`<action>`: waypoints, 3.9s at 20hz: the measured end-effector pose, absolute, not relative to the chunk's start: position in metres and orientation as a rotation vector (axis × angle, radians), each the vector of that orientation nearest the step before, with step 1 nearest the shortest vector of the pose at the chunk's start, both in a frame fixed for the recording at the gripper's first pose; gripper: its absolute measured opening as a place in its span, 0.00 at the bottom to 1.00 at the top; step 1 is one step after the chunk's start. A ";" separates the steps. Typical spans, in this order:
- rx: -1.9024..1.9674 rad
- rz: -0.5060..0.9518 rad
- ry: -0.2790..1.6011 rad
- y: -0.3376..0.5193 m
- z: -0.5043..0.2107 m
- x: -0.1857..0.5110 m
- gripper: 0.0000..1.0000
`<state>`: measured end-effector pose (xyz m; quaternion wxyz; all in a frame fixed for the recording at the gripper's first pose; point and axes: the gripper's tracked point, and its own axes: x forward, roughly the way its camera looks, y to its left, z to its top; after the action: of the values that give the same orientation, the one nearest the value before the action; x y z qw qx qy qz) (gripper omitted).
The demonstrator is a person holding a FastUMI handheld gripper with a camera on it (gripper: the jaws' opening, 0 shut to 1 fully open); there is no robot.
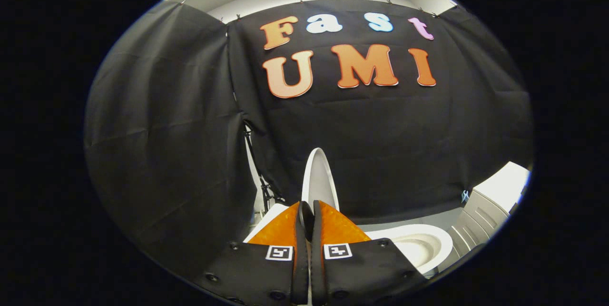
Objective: Open the toilet lid.
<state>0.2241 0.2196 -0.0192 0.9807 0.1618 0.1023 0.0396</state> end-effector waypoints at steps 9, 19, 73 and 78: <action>0.259 0.190 0.265 0.298 -0.027 0.232 0.11; 0.125 0.163 0.246 0.299 -0.016 0.226 0.16; 0.100 -0.097 0.086 -0.082 -0.092 0.037 0.98; 0.113 -0.090 0.087 -0.081 -0.090 0.034 0.98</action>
<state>0.0341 -0.0811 -0.0899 0.9965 0.0566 0.0433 -0.0448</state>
